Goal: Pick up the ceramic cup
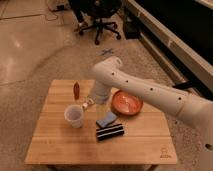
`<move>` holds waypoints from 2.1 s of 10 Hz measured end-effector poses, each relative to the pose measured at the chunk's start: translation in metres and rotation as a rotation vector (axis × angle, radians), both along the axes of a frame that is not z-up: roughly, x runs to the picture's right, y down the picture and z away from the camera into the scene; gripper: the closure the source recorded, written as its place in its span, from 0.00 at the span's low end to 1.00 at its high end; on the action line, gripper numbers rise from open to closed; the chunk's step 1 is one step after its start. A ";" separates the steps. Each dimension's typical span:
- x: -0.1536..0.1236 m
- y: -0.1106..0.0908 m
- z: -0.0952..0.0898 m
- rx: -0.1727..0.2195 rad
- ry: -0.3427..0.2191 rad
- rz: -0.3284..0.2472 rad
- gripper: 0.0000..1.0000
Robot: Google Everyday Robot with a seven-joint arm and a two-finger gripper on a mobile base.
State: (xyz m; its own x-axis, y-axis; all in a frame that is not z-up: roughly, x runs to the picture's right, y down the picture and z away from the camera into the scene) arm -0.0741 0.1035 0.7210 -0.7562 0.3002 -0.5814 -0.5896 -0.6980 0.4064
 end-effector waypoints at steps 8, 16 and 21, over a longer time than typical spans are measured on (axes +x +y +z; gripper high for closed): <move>-0.027 0.021 -0.009 0.025 -0.120 -0.083 0.20; -0.026 0.021 -0.008 0.023 -0.118 -0.081 0.20; -0.027 0.021 -0.008 0.024 -0.118 -0.082 0.20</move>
State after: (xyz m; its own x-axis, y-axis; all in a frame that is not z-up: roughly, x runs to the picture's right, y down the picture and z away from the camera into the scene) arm -0.1007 0.1247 0.7132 -0.6552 0.3726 -0.6572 -0.6877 -0.6542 0.3147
